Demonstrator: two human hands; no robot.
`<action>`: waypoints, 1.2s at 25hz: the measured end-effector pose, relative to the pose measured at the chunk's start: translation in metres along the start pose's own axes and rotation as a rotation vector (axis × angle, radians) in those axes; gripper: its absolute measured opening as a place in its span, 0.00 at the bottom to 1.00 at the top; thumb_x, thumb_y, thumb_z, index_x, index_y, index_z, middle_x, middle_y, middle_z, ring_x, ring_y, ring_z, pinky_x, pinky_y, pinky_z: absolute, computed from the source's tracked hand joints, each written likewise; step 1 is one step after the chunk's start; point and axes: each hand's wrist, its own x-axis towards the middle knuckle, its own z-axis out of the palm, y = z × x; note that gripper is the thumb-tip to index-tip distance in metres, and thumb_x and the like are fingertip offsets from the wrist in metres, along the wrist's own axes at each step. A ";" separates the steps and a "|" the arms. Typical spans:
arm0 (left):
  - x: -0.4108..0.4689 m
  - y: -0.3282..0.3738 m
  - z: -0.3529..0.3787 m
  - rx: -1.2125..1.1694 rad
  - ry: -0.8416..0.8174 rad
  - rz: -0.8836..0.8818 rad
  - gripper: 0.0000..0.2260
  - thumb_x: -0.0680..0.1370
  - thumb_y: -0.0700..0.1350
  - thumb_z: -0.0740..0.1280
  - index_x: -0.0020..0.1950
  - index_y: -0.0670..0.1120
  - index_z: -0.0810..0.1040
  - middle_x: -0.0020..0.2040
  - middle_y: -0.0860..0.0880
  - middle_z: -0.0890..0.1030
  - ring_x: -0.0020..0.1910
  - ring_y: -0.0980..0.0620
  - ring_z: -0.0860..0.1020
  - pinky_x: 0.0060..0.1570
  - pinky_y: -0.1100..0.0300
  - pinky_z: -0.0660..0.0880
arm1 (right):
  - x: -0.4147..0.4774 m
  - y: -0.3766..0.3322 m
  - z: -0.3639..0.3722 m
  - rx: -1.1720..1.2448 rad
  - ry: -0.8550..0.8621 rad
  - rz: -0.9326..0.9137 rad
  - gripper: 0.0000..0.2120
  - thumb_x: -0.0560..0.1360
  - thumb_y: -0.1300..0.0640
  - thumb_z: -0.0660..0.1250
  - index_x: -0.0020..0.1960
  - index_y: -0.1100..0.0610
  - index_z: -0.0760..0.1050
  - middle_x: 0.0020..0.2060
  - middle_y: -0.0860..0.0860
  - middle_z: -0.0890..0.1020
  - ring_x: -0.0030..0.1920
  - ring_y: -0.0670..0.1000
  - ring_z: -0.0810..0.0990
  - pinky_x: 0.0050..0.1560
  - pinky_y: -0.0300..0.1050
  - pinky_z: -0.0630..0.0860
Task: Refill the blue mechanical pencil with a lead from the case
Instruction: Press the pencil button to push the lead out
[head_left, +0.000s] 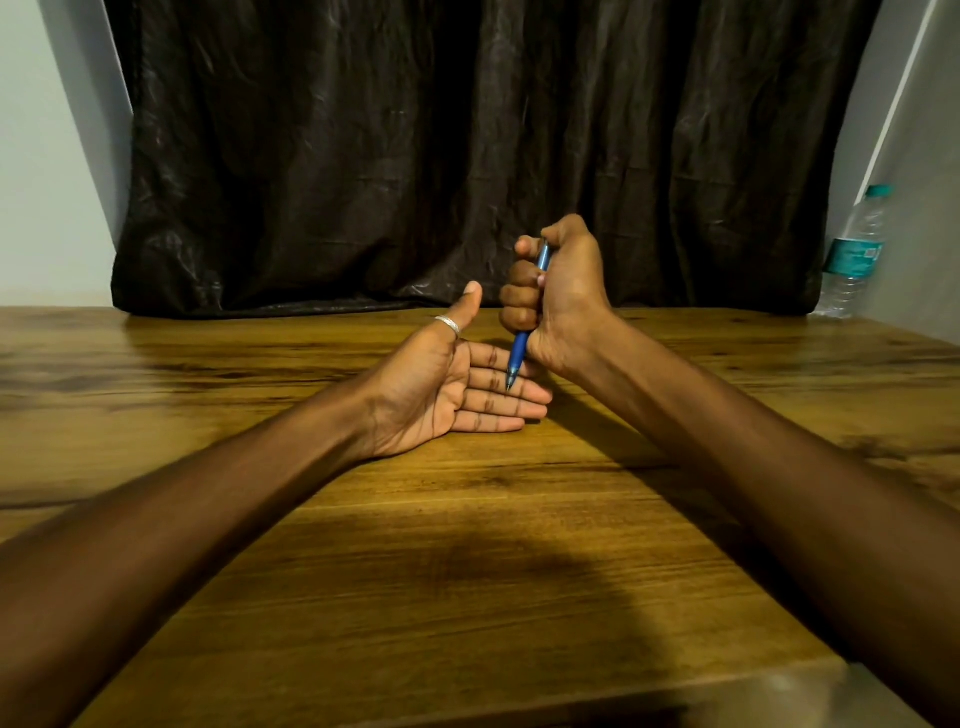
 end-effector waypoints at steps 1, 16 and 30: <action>0.000 0.000 0.000 0.000 0.000 0.002 0.41 0.79 0.70 0.48 0.67 0.35 0.75 0.58 0.35 0.84 0.59 0.41 0.84 0.62 0.49 0.78 | 0.000 0.000 0.000 0.000 -0.002 -0.001 0.15 0.79 0.50 0.52 0.35 0.54 0.67 0.22 0.46 0.61 0.22 0.45 0.55 0.23 0.37 0.51; 0.002 -0.001 0.000 0.004 0.005 0.003 0.41 0.79 0.70 0.48 0.66 0.35 0.75 0.58 0.35 0.84 0.59 0.41 0.84 0.63 0.48 0.77 | 0.000 0.002 0.001 -0.023 0.012 -0.008 0.15 0.79 0.50 0.52 0.38 0.55 0.69 0.22 0.46 0.61 0.22 0.45 0.56 0.22 0.37 0.52; 0.002 -0.001 0.000 0.008 0.000 0.007 0.40 0.79 0.70 0.49 0.66 0.35 0.76 0.57 0.35 0.85 0.59 0.41 0.84 0.61 0.50 0.79 | -0.001 0.002 0.000 -0.038 0.028 0.002 0.15 0.80 0.49 0.52 0.40 0.55 0.70 0.23 0.46 0.62 0.22 0.45 0.57 0.20 0.37 0.54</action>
